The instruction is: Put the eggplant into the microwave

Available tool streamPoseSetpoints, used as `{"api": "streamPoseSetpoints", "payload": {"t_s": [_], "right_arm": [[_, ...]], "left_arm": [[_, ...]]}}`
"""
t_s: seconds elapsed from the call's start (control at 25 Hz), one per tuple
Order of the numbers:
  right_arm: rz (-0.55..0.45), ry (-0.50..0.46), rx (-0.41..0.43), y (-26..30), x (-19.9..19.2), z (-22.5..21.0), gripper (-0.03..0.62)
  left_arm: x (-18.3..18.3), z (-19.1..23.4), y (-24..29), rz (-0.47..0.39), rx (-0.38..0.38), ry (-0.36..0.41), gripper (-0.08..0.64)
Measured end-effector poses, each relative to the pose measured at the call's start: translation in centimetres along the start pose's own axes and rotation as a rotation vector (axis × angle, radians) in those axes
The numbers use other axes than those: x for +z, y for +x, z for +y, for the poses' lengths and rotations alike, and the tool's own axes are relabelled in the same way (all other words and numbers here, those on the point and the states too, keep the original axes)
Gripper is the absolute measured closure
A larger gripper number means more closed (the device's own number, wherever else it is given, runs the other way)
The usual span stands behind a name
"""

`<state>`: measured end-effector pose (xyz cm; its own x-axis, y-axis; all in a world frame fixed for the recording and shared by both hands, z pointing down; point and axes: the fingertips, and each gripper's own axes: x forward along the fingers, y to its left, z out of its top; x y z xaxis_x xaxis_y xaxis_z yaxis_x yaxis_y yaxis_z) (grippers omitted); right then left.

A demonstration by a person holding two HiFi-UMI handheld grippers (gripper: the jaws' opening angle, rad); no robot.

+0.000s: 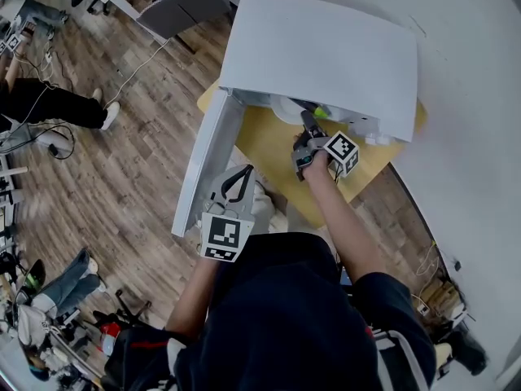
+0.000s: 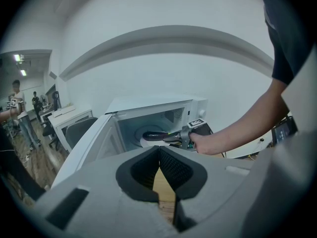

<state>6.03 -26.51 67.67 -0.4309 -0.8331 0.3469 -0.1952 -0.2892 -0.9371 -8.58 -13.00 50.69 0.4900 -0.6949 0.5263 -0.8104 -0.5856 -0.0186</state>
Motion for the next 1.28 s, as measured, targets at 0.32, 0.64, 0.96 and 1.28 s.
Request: {"api": "streamPoseSetpoints", "payload": {"t_s": [0.32,0.64,0.96,1.28], "right_arm": [[0.009,-0.034,-0.010,-0.9,0.0,-0.3,0.436],[0.023,-0.139,-0.043,-2.8,0.1,-0.1,0.446],[0.085,-0.501,-0.136,-4.1,-1.2,0.5,0.543],[0.173,-0.842,-0.220,-3.3,-2.3,0.8,0.578]], "left_arm": [[0.2,-0.6,0.2,-0.001,-0.005,0.000,0.543],[-0.1,-0.5,0.0,-0.001,-0.003,-0.004,0.543],[0.4,-0.6,0.3,-0.010,-0.007,0.000,0.543],[0.6,-0.6,0.6,-0.008,-0.001,-0.002,0.543]]}}
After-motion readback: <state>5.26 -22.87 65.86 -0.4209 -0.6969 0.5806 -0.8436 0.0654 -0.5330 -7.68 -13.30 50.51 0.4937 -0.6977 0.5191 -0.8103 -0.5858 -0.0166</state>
